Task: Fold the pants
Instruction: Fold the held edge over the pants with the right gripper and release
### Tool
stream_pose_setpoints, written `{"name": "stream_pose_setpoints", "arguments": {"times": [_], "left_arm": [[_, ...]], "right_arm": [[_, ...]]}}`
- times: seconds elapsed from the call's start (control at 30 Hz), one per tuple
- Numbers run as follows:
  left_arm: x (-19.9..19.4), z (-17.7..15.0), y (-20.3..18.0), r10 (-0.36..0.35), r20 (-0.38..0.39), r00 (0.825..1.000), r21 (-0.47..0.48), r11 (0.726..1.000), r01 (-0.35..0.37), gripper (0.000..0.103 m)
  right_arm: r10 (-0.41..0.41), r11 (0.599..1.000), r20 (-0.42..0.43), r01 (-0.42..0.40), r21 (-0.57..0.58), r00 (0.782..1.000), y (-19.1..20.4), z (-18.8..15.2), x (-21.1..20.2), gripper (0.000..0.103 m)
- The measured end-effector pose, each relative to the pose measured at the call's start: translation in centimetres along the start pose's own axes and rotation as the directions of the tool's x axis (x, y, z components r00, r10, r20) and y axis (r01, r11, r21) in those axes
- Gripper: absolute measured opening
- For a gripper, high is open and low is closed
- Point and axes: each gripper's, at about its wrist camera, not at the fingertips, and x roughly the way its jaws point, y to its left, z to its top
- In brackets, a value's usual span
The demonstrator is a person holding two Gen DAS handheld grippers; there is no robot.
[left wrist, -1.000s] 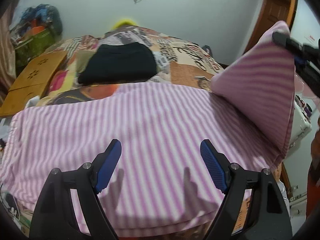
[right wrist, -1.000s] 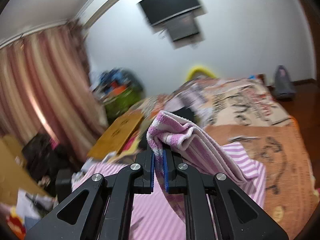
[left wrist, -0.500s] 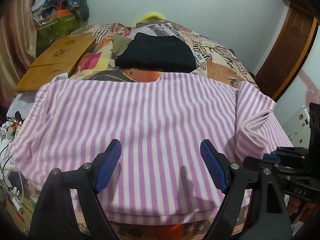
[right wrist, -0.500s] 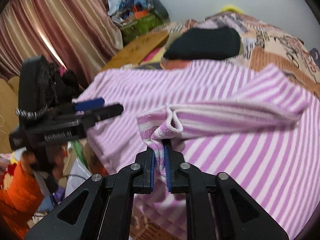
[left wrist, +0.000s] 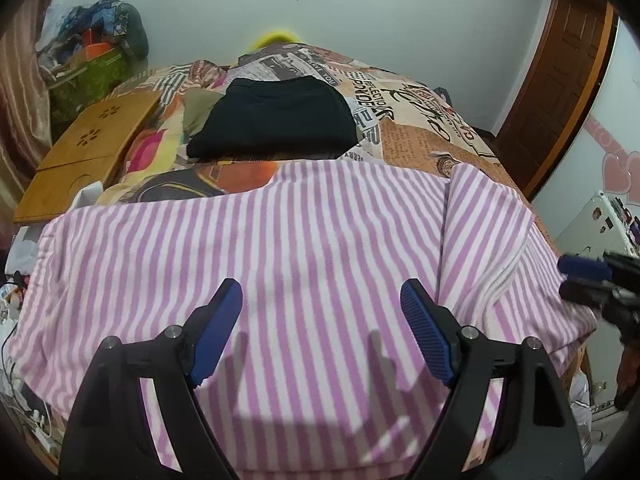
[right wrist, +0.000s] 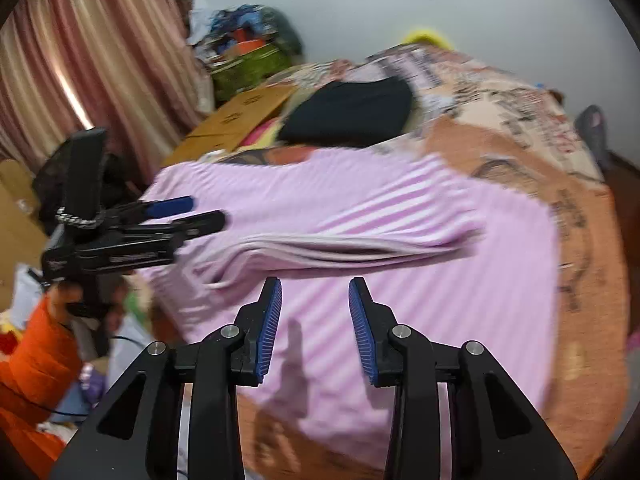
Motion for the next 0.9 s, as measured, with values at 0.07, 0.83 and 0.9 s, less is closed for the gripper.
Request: {"name": "stream_pose_setpoints", "arguments": {"times": [0.07,0.83,0.9], "left_arm": [[0.2,0.2,-0.4,-0.024,-0.008,1.000,-0.005,1.000,0.024,0.082],[-1.4,0.1,2.3,-0.010,0.003,1.000,-0.056,0.998,0.010,0.082],[-1.3,-0.1,2.3,-0.035,-0.010,0.999,-0.064,0.997,0.034,0.082]], "right_arm": [[-0.080,0.997,-0.009,0.080,-0.010,0.997,-1.8,0.2,-0.1,0.037],[-0.013,0.980,-0.096,-0.007,-0.198,0.995,0.6,10.0,10.0,0.037],[-0.015,0.982,-0.080,-0.001,-0.188,0.997,0.4,9.7,9.1,0.037]]}}
